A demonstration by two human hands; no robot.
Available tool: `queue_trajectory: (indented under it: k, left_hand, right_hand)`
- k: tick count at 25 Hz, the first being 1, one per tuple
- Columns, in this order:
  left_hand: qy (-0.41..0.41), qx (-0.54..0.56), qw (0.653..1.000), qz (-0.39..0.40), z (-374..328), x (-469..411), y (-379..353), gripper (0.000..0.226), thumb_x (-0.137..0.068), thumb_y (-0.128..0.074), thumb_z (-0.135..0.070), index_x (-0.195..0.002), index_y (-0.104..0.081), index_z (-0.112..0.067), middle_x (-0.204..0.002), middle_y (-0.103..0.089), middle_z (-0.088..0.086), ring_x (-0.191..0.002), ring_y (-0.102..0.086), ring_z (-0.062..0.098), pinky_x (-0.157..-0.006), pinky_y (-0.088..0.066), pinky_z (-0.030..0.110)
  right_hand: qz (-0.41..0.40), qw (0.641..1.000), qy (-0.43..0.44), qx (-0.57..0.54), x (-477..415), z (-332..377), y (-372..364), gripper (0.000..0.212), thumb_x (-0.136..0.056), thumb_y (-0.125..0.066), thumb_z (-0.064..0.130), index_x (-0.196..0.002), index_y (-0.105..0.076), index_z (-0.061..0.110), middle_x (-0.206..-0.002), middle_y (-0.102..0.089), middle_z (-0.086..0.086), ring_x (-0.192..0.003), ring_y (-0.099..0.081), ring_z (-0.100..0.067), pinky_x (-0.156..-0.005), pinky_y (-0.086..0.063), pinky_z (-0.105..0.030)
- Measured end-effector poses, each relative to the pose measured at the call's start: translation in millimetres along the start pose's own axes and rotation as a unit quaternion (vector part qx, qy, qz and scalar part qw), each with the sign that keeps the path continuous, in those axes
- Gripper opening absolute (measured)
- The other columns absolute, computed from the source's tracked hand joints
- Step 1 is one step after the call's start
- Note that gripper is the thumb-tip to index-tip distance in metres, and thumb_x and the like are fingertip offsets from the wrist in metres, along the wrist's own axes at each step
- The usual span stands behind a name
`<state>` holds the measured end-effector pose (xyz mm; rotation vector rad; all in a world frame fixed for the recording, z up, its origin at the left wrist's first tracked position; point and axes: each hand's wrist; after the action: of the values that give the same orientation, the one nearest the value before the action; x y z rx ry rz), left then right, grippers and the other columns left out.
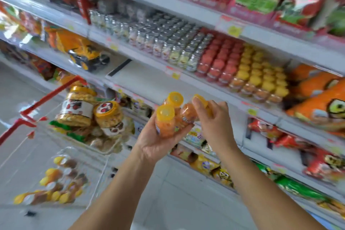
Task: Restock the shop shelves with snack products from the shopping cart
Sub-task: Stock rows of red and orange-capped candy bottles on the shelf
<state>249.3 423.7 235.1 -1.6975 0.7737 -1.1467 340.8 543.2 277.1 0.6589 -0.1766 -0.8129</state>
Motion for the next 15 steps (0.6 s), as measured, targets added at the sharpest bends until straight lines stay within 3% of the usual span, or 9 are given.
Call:
queue_trajectory:
  k: [2,3,5,7,9,12,15]
  left_hand:
    - [0.02,0.003,1.0,0.013,22.7,-11.2,-15.6,0.049,-0.107,-0.038,-0.037,-0.113,-0.069,0.0,-0.133,-0.062,0.02,-0.116,-0.064,0.039,-0.09,-0.052,0.059]
    - [0.029,0.012,0.999,0.018,29.0,-15.8,-21.7,0.048,-0.107,-0.039,-0.037,-0.115,-0.068,0.001,-0.134,-0.061,0.021,-0.116,-0.063,0.04,-0.09,-0.053,0.059]
    - [0.043,0.038,0.998,0.02,33.1,-25.5,-29.3,0.047,-0.104,-0.044,-0.039,-0.114,-0.069,0.0,-0.134,-0.062,0.02,-0.117,-0.062,0.043,-0.091,-0.051,0.06]
    - [0.059,0.053,0.997,0.024,28.5,-37.7,-31.1,0.044,-0.103,-0.048,-0.04,-0.119,-0.068,-0.005,-0.138,-0.06,0.016,-0.123,-0.059,0.042,-0.094,-0.049,0.06]
    - [0.072,0.058,0.995,0.023,20.0,-50.3,-29.7,0.042,-0.103,-0.048,-0.04,-0.123,-0.065,-0.008,-0.14,-0.058,0.014,-0.128,-0.056,0.04,-0.095,-0.049,0.06]
    - [0.084,0.038,0.996,0.016,7.2,-72.4,-34.3,0.04,-0.103,-0.05,-0.038,-0.12,-0.066,-0.006,-0.136,-0.062,0.015,-0.125,-0.058,0.041,-0.088,-0.054,0.061]
    - [0.083,0.019,0.996,0.022,-5.0,-92.7,-46.5,0.04,-0.101,-0.05,-0.036,-0.12,-0.066,-0.005,-0.133,-0.064,0.015,-0.121,-0.061,0.041,-0.085,-0.055,0.061]
  right_hand:
    - [-0.001,0.998,-0.033,-0.058,-3.2,-13.6,36.4,0.051,-0.097,-0.033,0.056,-0.078,-0.062,0.019,-0.08,-0.053,-0.006,-0.086,-0.053,-0.025,-0.076,-0.042,-0.037]
    - [-0.009,0.992,-0.064,-0.108,-7.6,-20.2,50.1,0.046,-0.098,-0.036,0.047,-0.082,-0.066,0.016,-0.083,-0.059,-0.013,-0.079,-0.056,-0.024,-0.07,-0.042,-0.036]
    - [-0.011,0.97,-0.112,-0.218,-17.6,-34.1,73.6,0.027,-0.096,-0.045,0.022,-0.087,-0.071,0.024,-0.094,-0.066,-0.015,-0.068,-0.059,-0.02,-0.063,-0.043,-0.032]
    - [-0.004,0.942,-0.13,-0.31,-28.3,-49.8,90.9,0.027,-0.096,-0.05,0.004,-0.101,-0.071,0.021,-0.095,-0.065,-0.013,-0.067,-0.06,-0.019,-0.06,-0.047,-0.029]
    - [-0.013,0.918,-0.137,-0.373,-38.8,-61.6,100.3,0.023,-0.097,-0.053,0.004,-0.113,-0.066,0.013,-0.094,-0.064,-0.012,-0.066,-0.062,-0.018,-0.056,-0.05,-0.025]
    - [-0.057,0.893,-0.158,-0.418,-56.4,-70.5,103.7,0.019,-0.095,-0.057,0.007,-0.111,-0.066,0.014,-0.093,-0.069,-0.009,-0.062,-0.066,-0.018,-0.051,-0.051,-0.022]
    - [-0.1,0.9,-0.152,-0.395,-73.5,-68.4,105.4,0.016,-0.093,-0.059,0.006,-0.105,-0.065,0.016,-0.088,-0.072,-0.01,-0.065,-0.069,-0.022,-0.052,-0.051,-0.023]
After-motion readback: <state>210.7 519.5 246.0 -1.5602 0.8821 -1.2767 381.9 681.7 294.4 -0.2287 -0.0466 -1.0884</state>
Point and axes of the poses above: each hand's wrist, its own x-axis away from the middle knuckle, its own y-axis out of the back of the hand, z = x × y
